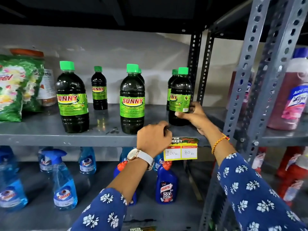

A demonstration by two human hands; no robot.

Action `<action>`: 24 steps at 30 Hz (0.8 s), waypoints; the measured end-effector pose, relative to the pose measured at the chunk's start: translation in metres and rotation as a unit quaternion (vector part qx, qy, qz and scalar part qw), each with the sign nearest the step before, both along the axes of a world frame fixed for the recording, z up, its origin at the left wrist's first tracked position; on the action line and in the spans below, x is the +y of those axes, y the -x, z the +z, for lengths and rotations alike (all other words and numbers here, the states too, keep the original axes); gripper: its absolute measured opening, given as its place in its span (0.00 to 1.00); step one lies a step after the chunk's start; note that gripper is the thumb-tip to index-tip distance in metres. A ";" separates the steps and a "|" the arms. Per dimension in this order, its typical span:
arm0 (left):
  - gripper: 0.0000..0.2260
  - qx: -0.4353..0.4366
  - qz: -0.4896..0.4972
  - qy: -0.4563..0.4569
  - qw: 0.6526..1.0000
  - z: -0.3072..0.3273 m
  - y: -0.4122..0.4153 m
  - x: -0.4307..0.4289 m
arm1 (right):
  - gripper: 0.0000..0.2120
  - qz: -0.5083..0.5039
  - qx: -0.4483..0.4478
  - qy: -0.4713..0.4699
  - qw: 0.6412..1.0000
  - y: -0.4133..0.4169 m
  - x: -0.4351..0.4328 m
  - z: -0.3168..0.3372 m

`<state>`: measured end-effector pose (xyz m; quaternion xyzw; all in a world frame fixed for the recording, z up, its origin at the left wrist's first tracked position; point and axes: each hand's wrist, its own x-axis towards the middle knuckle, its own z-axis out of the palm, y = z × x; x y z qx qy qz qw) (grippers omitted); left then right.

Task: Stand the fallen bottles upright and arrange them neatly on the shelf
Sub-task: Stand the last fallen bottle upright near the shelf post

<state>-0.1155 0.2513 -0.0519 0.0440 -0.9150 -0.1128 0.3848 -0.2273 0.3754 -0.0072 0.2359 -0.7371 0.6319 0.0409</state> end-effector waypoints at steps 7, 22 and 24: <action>0.14 -0.011 0.000 -0.005 1.000 0.001 -0.002 0.002 | 0.24 0.031 -0.020 0.002 0.999 0.002 0.004 -0.001; 0.19 0.004 0.010 0.004 1.000 -0.002 0.000 0.001 | 0.32 0.026 -0.003 -0.006 1.000 0.011 0.005 -0.007; 0.15 -0.005 0.012 0.007 1.000 -0.001 0.001 0.002 | 0.32 0.000 0.012 -0.034 0.999 0.011 0.004 -0.007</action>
